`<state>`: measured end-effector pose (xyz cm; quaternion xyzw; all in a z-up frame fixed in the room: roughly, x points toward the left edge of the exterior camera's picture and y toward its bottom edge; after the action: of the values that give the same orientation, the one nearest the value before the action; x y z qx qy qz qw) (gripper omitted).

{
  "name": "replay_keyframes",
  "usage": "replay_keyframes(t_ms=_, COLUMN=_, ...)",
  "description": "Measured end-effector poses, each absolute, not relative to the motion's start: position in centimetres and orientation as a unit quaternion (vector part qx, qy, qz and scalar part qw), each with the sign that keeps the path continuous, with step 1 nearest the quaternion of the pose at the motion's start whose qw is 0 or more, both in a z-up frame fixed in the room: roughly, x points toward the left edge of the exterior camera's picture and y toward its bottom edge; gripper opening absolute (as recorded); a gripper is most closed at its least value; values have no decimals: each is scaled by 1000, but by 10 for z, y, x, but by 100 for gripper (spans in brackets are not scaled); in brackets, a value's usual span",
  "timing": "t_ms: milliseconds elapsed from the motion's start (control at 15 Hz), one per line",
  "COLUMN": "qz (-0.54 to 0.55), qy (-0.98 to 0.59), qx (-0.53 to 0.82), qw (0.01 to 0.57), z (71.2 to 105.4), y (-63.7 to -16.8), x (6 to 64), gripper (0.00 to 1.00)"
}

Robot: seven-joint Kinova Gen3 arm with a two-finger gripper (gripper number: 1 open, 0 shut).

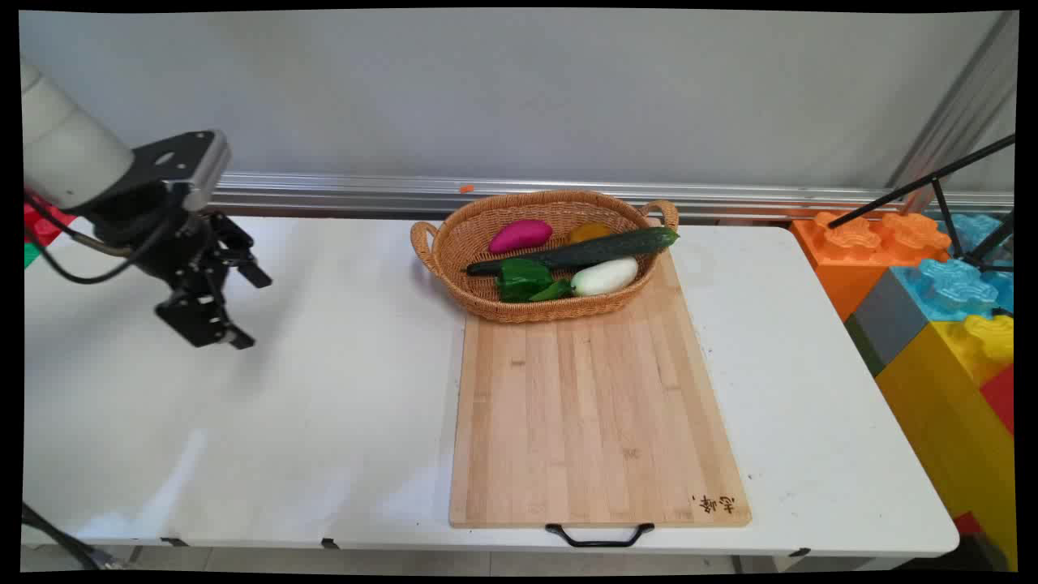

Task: Pick up the cucumber from the vegetable basket

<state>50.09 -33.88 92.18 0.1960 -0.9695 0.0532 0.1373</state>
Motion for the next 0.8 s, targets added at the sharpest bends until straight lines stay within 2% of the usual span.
replay_keyframes(t_ms=200, qz=84, qy=-958, qx=215, qw=171, z=920, y=-355, x=481, gripper=100)
replay_keyframes(t_ms=467, qz=140, qy=-944, qx=216, qw=206, z=937, y=-393, x=435, gripper=100)
replay_keyframes(t_ms=800, qz=179, qy=-934, qx=207, qw=228, z=945, y=-446, x=383, gripper=100)
